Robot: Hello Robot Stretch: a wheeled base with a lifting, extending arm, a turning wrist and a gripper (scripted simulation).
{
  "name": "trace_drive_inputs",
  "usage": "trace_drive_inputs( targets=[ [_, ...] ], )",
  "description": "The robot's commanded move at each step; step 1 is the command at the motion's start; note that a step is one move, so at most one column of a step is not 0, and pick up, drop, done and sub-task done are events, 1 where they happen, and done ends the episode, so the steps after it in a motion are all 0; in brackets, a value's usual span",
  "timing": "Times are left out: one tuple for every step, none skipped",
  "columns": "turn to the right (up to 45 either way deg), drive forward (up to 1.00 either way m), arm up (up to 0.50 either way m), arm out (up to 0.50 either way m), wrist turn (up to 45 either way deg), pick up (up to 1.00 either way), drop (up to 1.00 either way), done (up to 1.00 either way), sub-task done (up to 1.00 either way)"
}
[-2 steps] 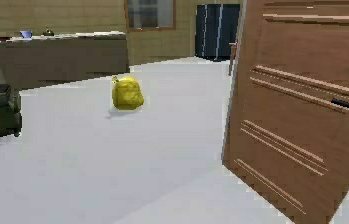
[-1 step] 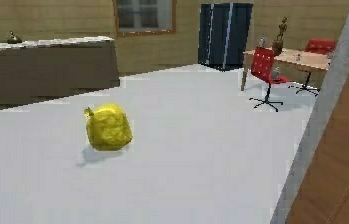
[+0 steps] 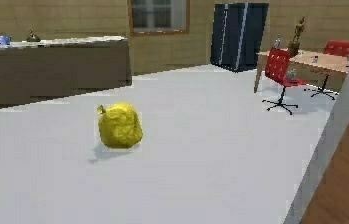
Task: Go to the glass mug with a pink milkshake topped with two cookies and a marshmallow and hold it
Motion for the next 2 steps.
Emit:
trace_drive_inputs(
  targets=[
    [0.0,0.55,0.0,0.0,0.0,0.0,0.0,0.0,0.0],
    [12.0,0.0,0.0,0.0,0.0,0.0,0.0,0.0,0.0]
  ],
)
